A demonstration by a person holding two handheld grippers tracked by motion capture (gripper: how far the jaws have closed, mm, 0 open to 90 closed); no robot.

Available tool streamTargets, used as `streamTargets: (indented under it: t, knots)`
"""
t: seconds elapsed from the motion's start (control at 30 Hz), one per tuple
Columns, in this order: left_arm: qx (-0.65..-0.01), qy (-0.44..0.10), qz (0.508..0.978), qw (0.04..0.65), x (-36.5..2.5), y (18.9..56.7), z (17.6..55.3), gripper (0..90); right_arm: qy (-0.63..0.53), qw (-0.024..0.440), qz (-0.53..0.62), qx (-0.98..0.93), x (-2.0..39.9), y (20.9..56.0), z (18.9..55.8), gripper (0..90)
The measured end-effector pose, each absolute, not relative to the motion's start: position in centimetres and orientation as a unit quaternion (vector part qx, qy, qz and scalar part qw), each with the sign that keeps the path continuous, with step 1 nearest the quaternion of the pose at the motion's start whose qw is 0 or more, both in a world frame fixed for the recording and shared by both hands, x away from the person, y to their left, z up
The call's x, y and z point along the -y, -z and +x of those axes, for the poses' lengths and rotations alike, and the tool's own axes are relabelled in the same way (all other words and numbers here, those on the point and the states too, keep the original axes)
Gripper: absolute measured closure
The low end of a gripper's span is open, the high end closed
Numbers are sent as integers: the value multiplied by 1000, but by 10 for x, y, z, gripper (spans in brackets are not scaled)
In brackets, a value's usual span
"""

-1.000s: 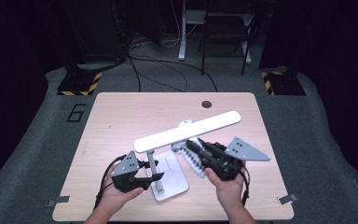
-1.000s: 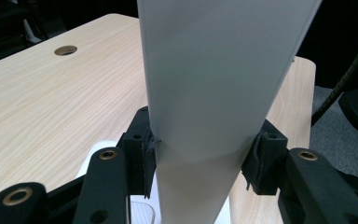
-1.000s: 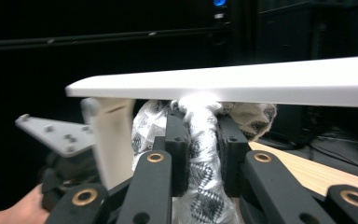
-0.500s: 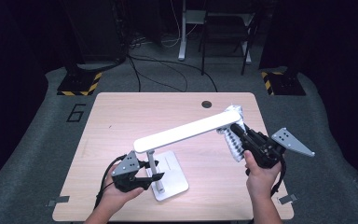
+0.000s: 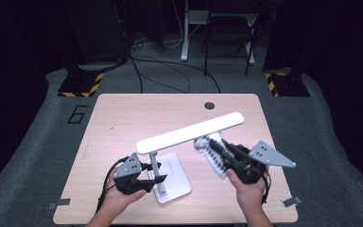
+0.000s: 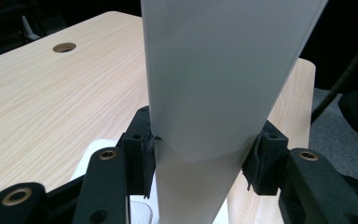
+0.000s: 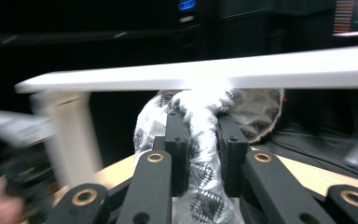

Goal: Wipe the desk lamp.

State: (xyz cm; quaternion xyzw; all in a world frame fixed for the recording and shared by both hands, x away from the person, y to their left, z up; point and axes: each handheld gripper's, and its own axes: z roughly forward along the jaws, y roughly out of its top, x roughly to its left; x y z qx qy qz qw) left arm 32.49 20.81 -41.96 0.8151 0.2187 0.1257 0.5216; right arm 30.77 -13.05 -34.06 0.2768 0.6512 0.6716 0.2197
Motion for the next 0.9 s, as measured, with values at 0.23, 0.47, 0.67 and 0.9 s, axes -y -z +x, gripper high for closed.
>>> streamTargets:
  t: [0.23, 0.47, 0.67, 0.9]
  knots:
    - [-219, -126, 814, 522, -208, 420, 325, 521, -686, 197, 204, -670, 98, 319, 283, 779]
    - [-219, -128, 814, 522, -208, 420, 325, 520, -694, 219, 186, -660, 86, 284, 289, 777]
    - [-219, -123, 814, 524, -208, 421, 326, 519, -668, 241, 202, -675, 73, 271, 306, 768]
    - [-223, -124, 812, 524, -206, 423, 326, 518, -626, 267, 198, -706, 44, 274, 314, 734]
